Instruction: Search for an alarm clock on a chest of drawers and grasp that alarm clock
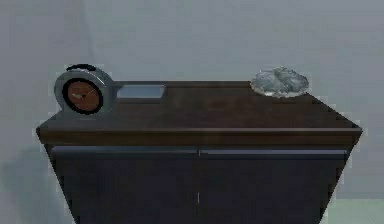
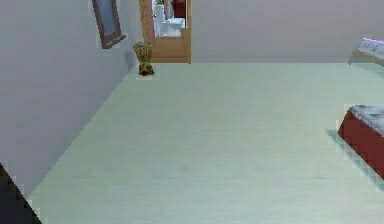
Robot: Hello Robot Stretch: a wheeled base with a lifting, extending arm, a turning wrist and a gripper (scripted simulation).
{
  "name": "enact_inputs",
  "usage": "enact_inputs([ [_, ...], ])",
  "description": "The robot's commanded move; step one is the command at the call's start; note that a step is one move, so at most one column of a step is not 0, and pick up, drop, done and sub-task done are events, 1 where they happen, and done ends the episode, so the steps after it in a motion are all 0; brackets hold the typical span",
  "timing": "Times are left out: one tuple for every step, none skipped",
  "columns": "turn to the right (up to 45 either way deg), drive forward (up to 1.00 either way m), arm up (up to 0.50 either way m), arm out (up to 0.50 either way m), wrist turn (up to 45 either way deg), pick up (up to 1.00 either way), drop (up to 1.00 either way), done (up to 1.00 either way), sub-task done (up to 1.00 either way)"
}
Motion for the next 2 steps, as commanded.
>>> enact_inputs([
  [-45.0, 0.0, 0.0, 0.0, 0.0, 0.0, 0.0, 0.0, 0.0],
  [-45.0, 0.0, 0.0, 0.0, 0.0, 0.0, 0.0, 0.0, 0.0],
])
